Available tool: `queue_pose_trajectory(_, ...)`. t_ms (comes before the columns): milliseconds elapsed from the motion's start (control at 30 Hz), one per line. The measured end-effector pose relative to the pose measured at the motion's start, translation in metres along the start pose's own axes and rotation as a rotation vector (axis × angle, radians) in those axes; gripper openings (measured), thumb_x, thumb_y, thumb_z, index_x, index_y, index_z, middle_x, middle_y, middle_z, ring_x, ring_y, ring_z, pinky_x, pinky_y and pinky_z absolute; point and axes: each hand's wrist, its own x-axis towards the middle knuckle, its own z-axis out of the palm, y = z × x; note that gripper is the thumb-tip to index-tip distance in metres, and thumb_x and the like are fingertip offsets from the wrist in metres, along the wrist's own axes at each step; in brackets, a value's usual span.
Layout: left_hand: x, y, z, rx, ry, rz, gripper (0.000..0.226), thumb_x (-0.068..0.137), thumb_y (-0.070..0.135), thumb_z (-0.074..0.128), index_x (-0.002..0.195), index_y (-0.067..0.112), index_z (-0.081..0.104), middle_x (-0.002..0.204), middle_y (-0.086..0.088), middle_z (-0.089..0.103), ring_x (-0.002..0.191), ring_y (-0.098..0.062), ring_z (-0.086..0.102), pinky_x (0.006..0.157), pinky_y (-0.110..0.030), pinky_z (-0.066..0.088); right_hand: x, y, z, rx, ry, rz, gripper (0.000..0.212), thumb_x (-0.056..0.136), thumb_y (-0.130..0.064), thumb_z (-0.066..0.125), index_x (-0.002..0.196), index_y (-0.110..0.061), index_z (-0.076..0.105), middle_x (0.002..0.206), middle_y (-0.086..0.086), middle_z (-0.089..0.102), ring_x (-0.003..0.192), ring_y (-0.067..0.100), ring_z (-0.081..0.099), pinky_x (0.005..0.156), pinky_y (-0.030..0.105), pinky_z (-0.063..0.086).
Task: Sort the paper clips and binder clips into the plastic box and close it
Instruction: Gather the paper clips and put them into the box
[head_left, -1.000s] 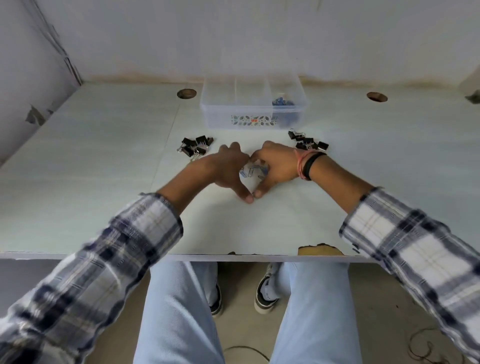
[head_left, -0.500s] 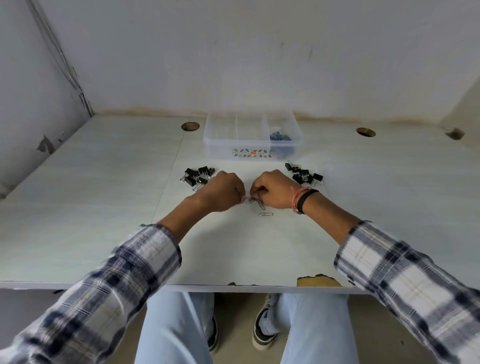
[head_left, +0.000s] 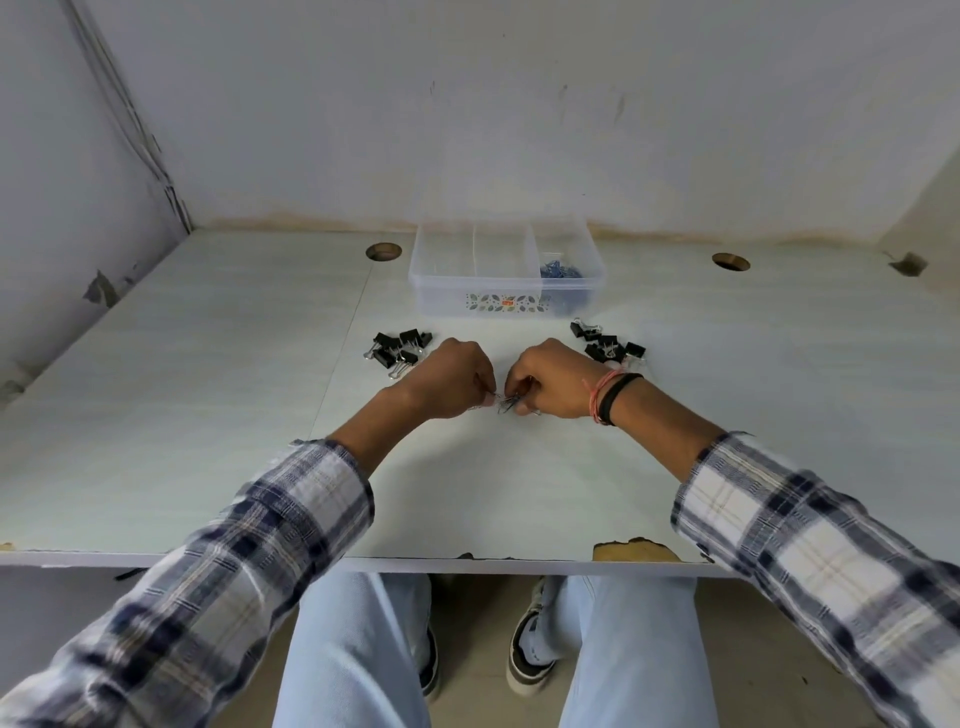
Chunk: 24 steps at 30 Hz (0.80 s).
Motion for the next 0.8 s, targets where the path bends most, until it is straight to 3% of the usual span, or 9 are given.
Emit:
queue_pose_trajectory(133, -0.001, 0.003, 0.007, 0.025, -0.031, -0.047, 0.018, 0.089, 0.003, 0.061, 0.094, 0.003, 0.078, 0.099, -0.011, 0.077, 0.094, -0.027, 0.07, 0.083, -0.033, 0.057, 0.0, -0.003, 0.005, -0.011, -0.003, 0.042, 0.018, 0.088, -0.011, 0.072, 0.106, -0.008, 0.074, 0.106, 0.012, 0.073, 0.093, 0.025, 0.068, 0.085, 0.031, 0.055)
queue_pose_trajectory(267, 0.001, 0.004, 0.013, 0.1, -0.066, -0.068, 0.022, 0.09, 0.004, 0.051, 0.097, -0.001, 0.071, 0.104, -0.019, 0.068, 0.098, -0.035, 0.066, 0.088, -0.045, 0.056, 0.002, -0.007, 0.009, -0.061, -0.041, 0.085, 0.018, 0.09, -0.011, 0.063, 0.106, -0.007, 0.07, 0.109, 0.014, 0.069, 0.096, 0.029, 0.066, 0.084, 0.034, 0.055)
queue_pose_trajectory(400, -0.004, 0.007, 0.02, 0.19, -0.018, -0.022, 0.021, 0.09, 0.002, 0.051, 0.108, 0.002, 0.062, 0.114, -0.02, 0.055, 0.103, -0.038, 0.057, 0.09, -0.044, 0.049, -0.001, -0.009, 0.013, -0.129, -0.026, 0.06, 0.003, 0.09, -0.013, 0.059, 0.088, -0.01, 0.059, 0.099, 0.013, 0.059, 0.088, 0.026, 0.054, 0.074, 0.033, 0.045)
queue_pose_trajectory(467, -0.005, 0.006, 0.023, 0.191, -0.008, -0.004, 0.021, 0.086, -0.002, 0.052, 0.106, 0.002, 0.059, 0.111, -0.02, 0.056, 0.101, -0.038, 0.057, 0.086, -0.042, 0.049, -0.004, -0.01, 0.014, -0.13, -0.012, 0.051, 0.007, 0.09, -0.011, 0.057, 0.085, -0.013, 0.053, 0.093, 0.009, 0.051, 0.085, 0.025, 0.051, 0.071, 0.031, 0.041)
queue_pose_trajectory(600, -0.007, 0.005, 0.026, 0.18, -0.018, -0.026, 0.025, 0.085, -0.005, 0.05, 0.109, 0.0, 0.053, 0.109, -0.022, 0.055, 0.099, -0.039, 0.055, 0.077, -0.042, 0.046, -0.006, -0.009, 0.013, -0.081, 0.012, 0.068, 0.001, 0.088, -0.011, 0.057, 0.087, -0.012, 0.057, 0.092, 0.011, 0.059, 0.084, 0.031, 0.061, 0.071, 0.035, 0.051)
queue_pose_trajectory(667, -0.007, 0.005, 0.028, 0.19, -0.026, -0.035, 0.025, 0.087, -0.003, 0.05, 0.111, -0.001, 0.05, 0.108, -0.024, 0.055, 0.099, -0.04, 0.055, 0.072, -0.038, 0.039, -0.006, -0.009, 0.015, -0.031, 0.044, 0.077, 0.01, 0.088, -0.018, 0.063, 0.092, -0.009, 0.064, 0.095, 0.013, 0.066, 0.085, 0.031, 0.064, 0.076, 0.038, 0.056)
queue_pose_trajectory(800, -0.004, 0.004, 0.027, 0.141, -0.027, -0.057, 0.027, 0.089, 0.0, 0.052, 0.116, -0.002, 0.05, 0.111, -0.026, 0.058, 0.104, -0.042, 0.057, 0.081, -0.043, 0.048, -0.005, -0.007, 0.017, 0.109, 0.13, 0.116, 0.009, 0.082, -0.02, 0.073, 0.085, -0.012, 0.07, 0.079, 0.006, 0.07, 0.073, 0.024, 0.068, 0.072, 0.032, 0.058)
